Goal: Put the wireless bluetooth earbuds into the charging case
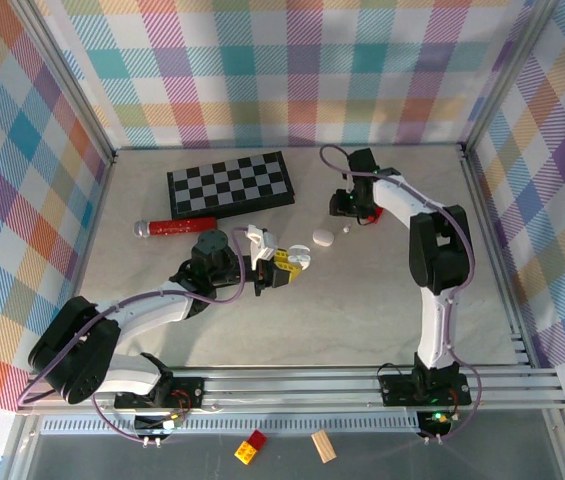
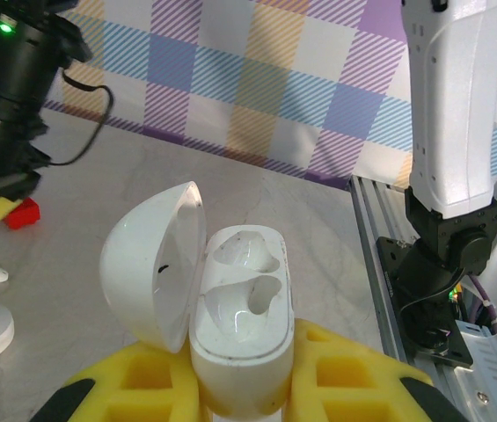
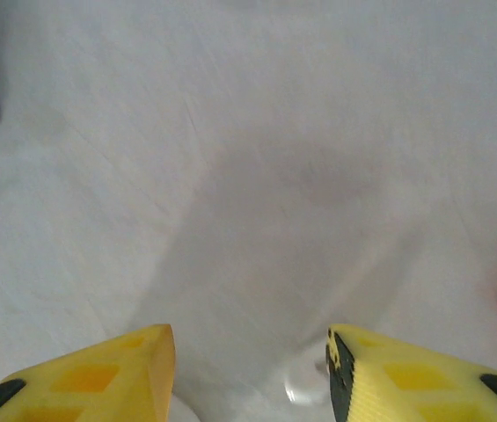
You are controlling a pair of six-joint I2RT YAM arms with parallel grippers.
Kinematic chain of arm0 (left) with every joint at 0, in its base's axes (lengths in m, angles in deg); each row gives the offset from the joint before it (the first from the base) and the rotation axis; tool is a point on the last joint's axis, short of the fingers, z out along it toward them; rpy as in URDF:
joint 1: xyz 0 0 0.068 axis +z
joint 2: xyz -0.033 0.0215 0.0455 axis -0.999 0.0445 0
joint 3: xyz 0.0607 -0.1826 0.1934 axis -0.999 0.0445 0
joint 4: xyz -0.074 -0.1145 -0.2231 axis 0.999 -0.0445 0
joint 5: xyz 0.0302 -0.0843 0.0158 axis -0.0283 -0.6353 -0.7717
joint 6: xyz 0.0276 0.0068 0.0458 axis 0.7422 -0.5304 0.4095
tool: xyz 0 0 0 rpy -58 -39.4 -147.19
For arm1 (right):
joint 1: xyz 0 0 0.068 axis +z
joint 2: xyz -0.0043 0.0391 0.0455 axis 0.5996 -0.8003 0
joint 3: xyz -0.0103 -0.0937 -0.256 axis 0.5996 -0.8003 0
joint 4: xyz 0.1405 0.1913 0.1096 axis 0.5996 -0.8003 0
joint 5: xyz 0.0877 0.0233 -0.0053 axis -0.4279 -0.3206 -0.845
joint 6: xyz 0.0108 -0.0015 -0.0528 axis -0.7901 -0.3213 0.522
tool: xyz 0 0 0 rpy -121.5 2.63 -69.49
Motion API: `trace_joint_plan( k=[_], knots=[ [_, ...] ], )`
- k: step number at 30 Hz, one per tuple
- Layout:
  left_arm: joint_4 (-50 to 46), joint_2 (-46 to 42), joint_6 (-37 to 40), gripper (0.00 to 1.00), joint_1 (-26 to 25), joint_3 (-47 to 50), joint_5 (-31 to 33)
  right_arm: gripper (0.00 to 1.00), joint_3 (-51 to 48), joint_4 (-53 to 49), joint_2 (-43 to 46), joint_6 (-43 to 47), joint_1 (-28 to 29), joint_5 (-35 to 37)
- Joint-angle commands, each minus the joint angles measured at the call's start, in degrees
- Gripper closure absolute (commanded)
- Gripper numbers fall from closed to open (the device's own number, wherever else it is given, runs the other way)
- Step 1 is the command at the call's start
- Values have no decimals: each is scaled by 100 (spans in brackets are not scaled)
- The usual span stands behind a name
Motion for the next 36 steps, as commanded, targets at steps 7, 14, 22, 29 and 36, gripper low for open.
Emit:
trace_joint_plan(
  k=[7, 14, 22, 29, 36],
  knots=[
    [83, -139, -14, 82, 46, -76, -98, 50, 602, -563, -775, 258, -58, -375],
    [116, -113, -19, 82, 44, -84, -130, 53, -93, -435, -377, 181, -58, -516],
    [187, -68, -47, 82, 44, -81, -165, 56, -901, -206, 164, 3, -58, -712],
    [171, -33, -57, 82, 44, -120, -186, 60, -842, -434, 302, 99, -62, -674],
    [156, -7, -64, 82, 44, -146, -181, 60, -225, -951, -5, 420, -78, -541]
  ],
)
